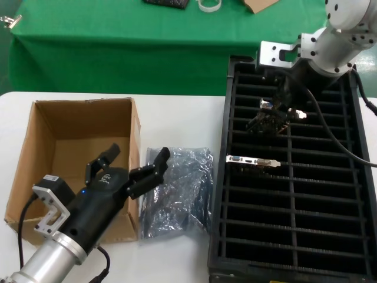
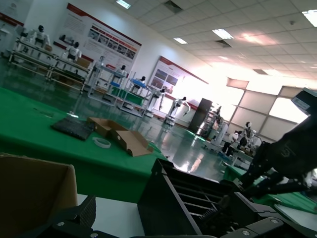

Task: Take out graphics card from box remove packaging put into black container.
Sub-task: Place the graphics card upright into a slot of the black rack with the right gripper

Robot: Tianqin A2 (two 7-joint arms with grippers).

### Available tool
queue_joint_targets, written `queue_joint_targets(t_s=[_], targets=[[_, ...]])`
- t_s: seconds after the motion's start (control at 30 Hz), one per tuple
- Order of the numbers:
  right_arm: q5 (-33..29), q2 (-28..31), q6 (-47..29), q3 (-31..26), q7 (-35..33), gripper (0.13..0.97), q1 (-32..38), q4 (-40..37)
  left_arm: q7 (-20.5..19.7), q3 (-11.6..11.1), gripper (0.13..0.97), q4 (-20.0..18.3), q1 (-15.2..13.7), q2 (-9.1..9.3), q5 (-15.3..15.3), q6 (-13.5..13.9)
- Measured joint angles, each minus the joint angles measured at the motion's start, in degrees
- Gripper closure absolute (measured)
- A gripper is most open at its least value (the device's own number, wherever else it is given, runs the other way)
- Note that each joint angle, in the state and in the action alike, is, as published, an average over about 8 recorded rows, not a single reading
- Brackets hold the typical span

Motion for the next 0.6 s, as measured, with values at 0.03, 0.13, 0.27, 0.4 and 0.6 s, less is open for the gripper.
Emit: queue_joint_targets(t_s=[0.03,0.13,0.27,0.4,0.6], targets=[[0.0,0.0,0.1,0.0,0.2,0.909,-0.1,0.1,0.0,0.1,0.132,0.1,0.0,-0.10,0.0,0.2],[0.3,0.0,0.7,0.0,0.9,0.909,-0.1,0.3,0.2,0.3,0.132,0.3,0.1,-0.35,-0.1,1.1],[1.3,0.0,2.1,0.0,1.9,0.909,0.1,0.2,0.5,0.8,0.132,0.3,0.3,-0.56,-0.1,2.0],[2.8,0.0,3.9,0.0,2.9,0.909,0.7,-0.3,0.7,1.4,0.132,0.1,0.4,-0.67,0.1,2.8],[4.8,0.0,5.7,0.0,4.1,0.847,1.8,-1.6,1.8,1.7,0.132,-0.6,0.6,-0.62,0.0,4.0]])
